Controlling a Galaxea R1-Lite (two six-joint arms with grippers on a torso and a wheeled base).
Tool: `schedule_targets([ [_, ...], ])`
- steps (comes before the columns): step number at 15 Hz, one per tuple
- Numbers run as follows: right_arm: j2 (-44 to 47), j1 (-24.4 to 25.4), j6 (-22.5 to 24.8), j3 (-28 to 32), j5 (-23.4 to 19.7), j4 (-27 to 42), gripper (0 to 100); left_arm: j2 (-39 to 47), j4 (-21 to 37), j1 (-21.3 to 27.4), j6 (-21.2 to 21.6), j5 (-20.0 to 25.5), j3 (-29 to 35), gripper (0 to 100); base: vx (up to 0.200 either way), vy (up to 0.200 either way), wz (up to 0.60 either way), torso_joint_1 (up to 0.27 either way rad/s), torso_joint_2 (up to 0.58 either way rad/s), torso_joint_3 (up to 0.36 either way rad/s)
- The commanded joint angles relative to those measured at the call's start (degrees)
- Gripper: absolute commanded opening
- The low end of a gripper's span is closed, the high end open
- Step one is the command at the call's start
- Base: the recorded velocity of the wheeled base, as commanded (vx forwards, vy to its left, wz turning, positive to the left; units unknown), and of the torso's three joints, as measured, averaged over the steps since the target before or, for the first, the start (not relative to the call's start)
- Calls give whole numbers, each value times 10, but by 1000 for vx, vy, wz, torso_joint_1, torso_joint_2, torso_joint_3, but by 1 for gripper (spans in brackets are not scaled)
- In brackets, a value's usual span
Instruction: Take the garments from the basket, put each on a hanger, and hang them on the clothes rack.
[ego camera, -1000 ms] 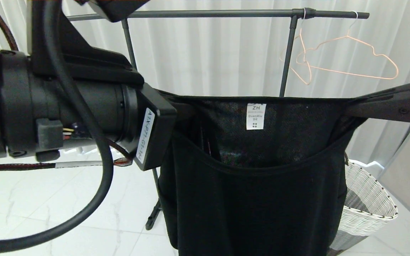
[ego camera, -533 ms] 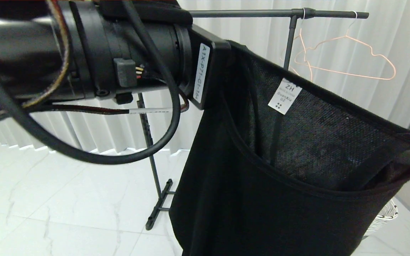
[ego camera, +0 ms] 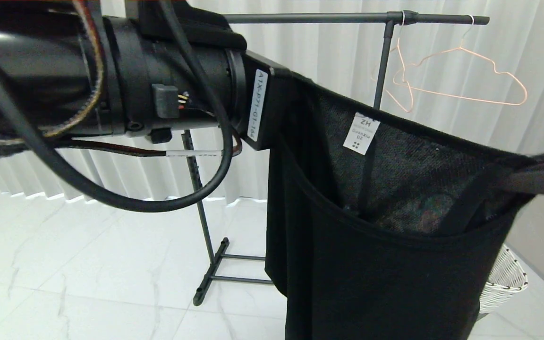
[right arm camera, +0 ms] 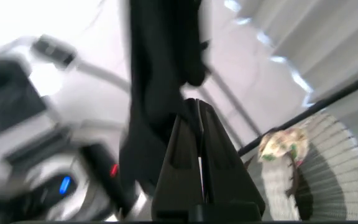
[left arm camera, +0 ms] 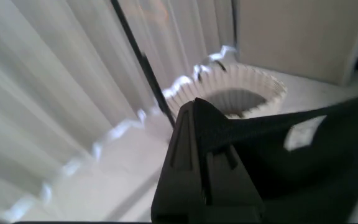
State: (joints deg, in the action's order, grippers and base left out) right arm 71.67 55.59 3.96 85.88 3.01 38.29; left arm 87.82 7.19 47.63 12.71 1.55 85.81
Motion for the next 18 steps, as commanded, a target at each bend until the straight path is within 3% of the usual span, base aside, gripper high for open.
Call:
schedule_targets([
  [1, 60, -44, 1, 13, 0, -54, 0, -42, 39, -4, -56, -1, -2, 0, 0, 0, 0, 0, 0, 0],
  [2, 75, -50, 1, 26, 0, -65, 0, -50, 48, -4, -75, -1, -2, 0, 0, 0, 0, 0, 0, 0],
  [3, 120, -58, 1, 78, -1, -69, 0, -69, 68, -1, -122, -1, -11, 0, 0, 0, 0, 0, 0, 0],
  [4, 150, -58, 1, 119, -2, -69, 0, -81, 68, 16, -132, -5, -31, 0, 0, 0, 0, 0, 0, 0],
  [6, 204, -57, 2, 198, -5, -68, 0, -105, 67, 99, -132, -73, -81, 0, 0, 0, 0, 0, 0, 0],
  [8, 235, -54, 3, 239, -5, -67, 0, -115, 67, 142, -135, -131, -120, 0, 0, 0, 0, 0, 0, 0],
  [11, 237, -52, 3, 243, -4, -62, 0, -118, 66, 144, -135, -133, -121, 0, 0, 0, 0, 0, 0, 0],
  [14, 224, -52, 3, 240, 1, -45, 0, -114, 64, 118, -129, -134, -119, 0, 0, 0, 0, 0, 0, 0],
  [16, 192, -53, 3, 231, 9, 1, 0, -90, 43, 22, -103, -127, -86, 0, 0, 0, 0, 0, 0, 0],
  [17, 159, -53, 3, 213, 15, 39, 0, -83, 41, -15, -89, -101, -59, 0, 0, 0, 0, 0, 0, 0],
  [18, 148, -53, 3, 199, 16, 40, 0, -84, 41, -17, -88, -75, -59, 0, 0, 0, 0, 0, 0, 0],
])
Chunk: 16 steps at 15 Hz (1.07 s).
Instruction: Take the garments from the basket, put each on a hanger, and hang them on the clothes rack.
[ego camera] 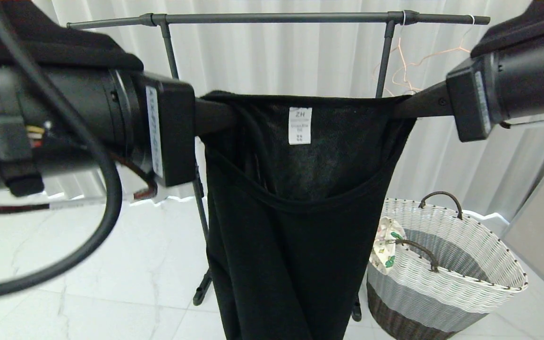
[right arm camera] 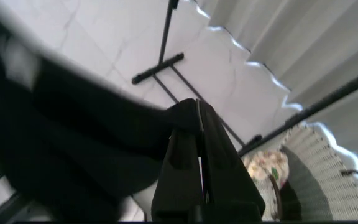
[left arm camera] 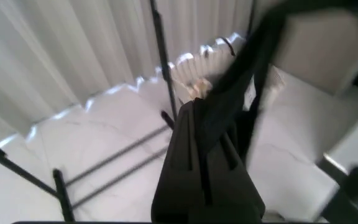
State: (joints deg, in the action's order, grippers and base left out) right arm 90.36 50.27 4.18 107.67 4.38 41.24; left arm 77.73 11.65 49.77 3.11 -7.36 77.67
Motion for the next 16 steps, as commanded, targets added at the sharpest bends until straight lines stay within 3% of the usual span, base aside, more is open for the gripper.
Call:
schedule_targets([
  [1, -42, 0, 0, -24, 3, 9, 0, 17, -3, -37, 8, 22, 17, 0, 0, 0, 0, 0, 0, 0],
  [7, -43, 1, 0, -26, 5, 12, 0, 18, -3, -22, 7, 21, 10, 0, 0, 0, 0, 0, 0, 0],
  [8, -48, 2, 0, -32, 13, 13, 100, 18, -3, -22, 7, 21, 10, 0, 0, 0, 0, 0, 0, 0],
  [13, -149, 0, -25, -135, 17, 20, 100, 18, -2, -37, 9, 17, -8, 0, 0, 0, 0, 0, 0, 0],
  [14, -173, -17, -46, -156, 27, 20, 100, 15, -2, -51, 22, 7, -24, 0, 0, 0, 0, 0, 0, 0],
  [16, -213, -97, -69, -197, 89, 44, 100, -20, 14, -109, 74, -17, -74, 0, 0, 0, 0, 0, 0, 0],
])
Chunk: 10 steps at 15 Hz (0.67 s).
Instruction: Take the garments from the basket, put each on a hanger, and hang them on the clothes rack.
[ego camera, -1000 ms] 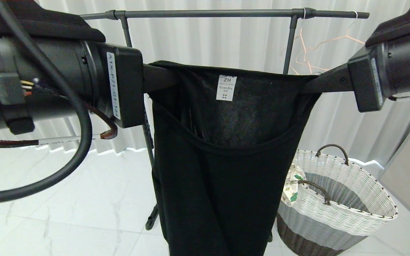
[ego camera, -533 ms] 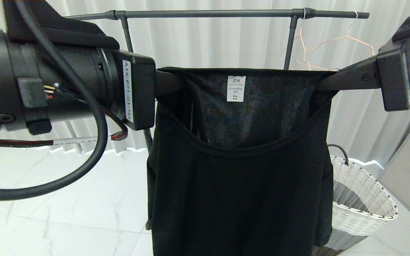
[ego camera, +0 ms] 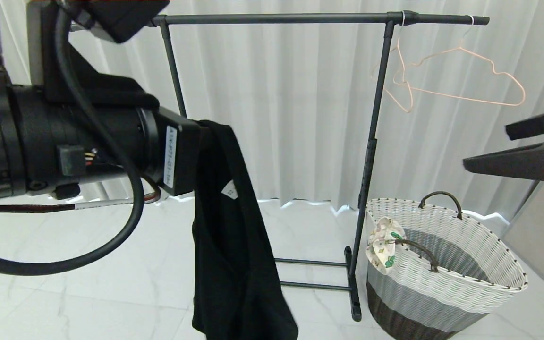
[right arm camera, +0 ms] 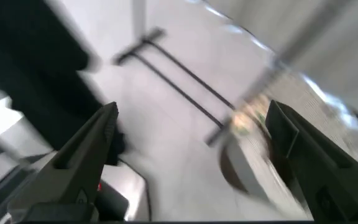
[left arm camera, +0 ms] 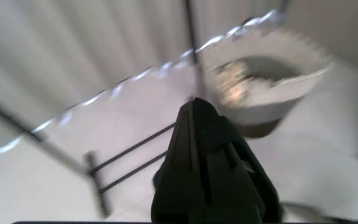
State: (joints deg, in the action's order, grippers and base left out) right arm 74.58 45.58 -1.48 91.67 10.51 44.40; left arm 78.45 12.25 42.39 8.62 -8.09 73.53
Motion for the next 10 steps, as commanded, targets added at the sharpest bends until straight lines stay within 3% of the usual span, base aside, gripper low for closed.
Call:
schedule_targets([
  [1, -68, -83, -12, -47, 48, 39, 100, -44, 20, -64, 38, -10, -50, 0, 0, 0, 0, 0, 0, 0],
  [2, -99, -153, -5, -57, 67, 120, 100, -82, 30, -143, 57, -10, -87, 0, 0, 0, 0, 0, 0, 0],
  [3, -118, -177, -6, -63, 67, 153, 100, -100, 30, -193, 57, -10, -104, 0, 0, 0, 0, 0, 0, 0],
  [6, -167, -226, -8, -135, 70, 150, 100, -145, 29, -337, 54, -1, -163, 0, 0, 0, 0, 0, 0, 0],
  [7, -176, -239, -7, -157, 70, 142, 100, -160, 27, -360, 53, 8, -183, 0, 0, 0, 0, 0, 0, 0],
  [10, -188, -265, -3, -200, 87, 109, 100, -174, 26, -369, 50, 10, -216, 0, 0, 0, 0, 0, 0, 0],
])
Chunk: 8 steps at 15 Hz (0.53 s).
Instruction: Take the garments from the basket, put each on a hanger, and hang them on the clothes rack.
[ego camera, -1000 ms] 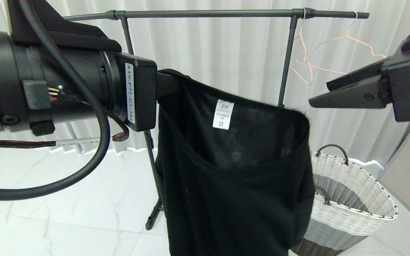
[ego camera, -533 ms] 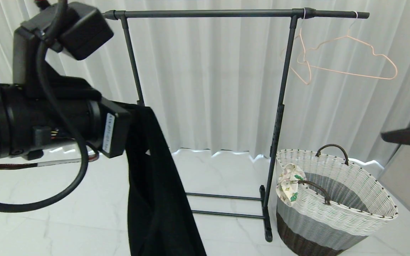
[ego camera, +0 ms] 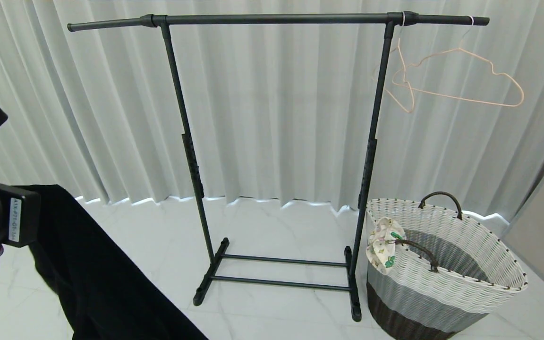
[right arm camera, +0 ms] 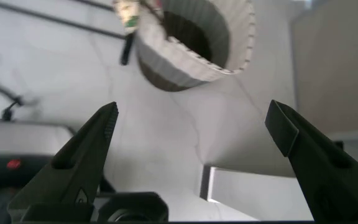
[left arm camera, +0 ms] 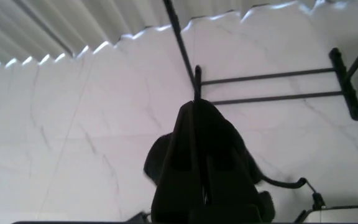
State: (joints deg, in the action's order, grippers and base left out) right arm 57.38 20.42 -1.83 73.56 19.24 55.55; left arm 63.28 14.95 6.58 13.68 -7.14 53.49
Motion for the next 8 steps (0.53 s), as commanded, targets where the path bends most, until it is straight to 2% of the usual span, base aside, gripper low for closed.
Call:
schedule_targets([
  [1, -17, -15, 5, -22, 15, -3, 100, -23, -2, -13, -1, 0, -20, 0, 0, 0, 0, 0, 0, 0],
  [6, -17, -19, 3, -23, 18, -4, 100, -32, -7, -13, 2, 0, -35, 0, 0, 0, 0, 0, 0, 0],
  [8, -18, -19, 3, -22, 18, -4, 100, -32, -8, -13, 3, 0, -34, 0, 0, 0, 0, 29, -137, -132],
])
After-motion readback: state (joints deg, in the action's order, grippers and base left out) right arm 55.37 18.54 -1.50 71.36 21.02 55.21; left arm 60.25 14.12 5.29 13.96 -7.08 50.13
